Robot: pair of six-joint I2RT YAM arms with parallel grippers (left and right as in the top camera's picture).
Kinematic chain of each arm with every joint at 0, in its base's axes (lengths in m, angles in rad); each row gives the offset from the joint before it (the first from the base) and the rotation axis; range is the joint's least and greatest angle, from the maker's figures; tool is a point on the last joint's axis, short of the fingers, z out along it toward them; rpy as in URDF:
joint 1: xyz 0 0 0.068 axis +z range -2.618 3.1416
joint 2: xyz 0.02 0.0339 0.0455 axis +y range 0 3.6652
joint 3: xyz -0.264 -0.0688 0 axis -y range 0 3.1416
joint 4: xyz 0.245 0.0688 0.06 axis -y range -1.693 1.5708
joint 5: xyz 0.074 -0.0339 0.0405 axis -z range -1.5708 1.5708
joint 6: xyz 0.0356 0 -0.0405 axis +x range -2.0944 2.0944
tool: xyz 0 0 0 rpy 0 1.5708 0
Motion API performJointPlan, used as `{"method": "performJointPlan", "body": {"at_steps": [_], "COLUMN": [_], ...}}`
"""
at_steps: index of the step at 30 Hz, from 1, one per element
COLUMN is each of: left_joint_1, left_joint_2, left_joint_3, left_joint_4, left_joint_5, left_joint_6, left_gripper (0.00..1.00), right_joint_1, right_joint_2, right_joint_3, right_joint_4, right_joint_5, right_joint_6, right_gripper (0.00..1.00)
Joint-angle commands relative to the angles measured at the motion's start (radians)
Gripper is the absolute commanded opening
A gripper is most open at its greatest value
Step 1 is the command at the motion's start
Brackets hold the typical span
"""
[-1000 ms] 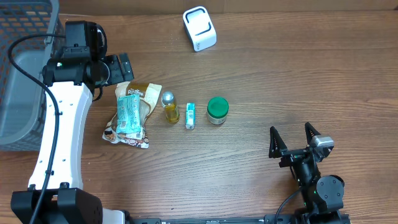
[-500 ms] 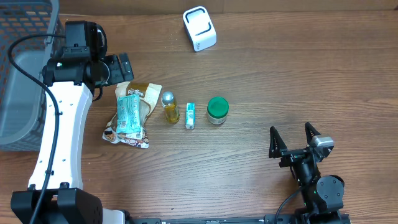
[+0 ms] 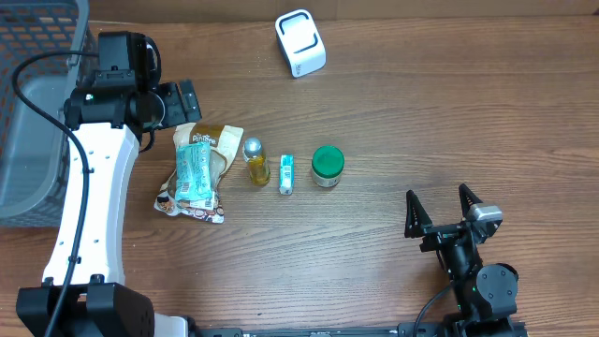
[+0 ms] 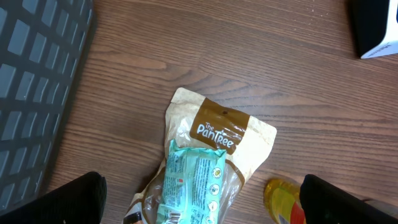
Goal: Scan the item barcode
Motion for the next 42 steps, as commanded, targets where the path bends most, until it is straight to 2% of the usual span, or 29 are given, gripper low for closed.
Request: {"method": "performJointPlan", "body": {"at_steps": [1,40,42], "left_joint_1": [0.002,0.002,0.002], "left_joint_2": [0.002,0.001,0.002], "left_joint_3": [0.027,0.027,0.027], "left_joint_4": [-0.002,-0.002,-0.002], "left_joint_5": [0.008,0.008,0.008], "left_joint_6": [-0.006,-0.006,-0.006], "left_gripper": [1.0,0.99,1.0], "right_joint_1": [-0.002,-0.002,0.0], "right_joint_2": [-0.002,-0.002,-0.002], "right_joint_3": [-0.01,-0.01,-0.01], "right_joint_4": [0.005,0.006,0.009], "right_joint_5": [-0.006,0.001,-0.031], "right_joint_6": [0.0,0.0,0.039], "right_gripper": [1.0,1.0,1.0]}}
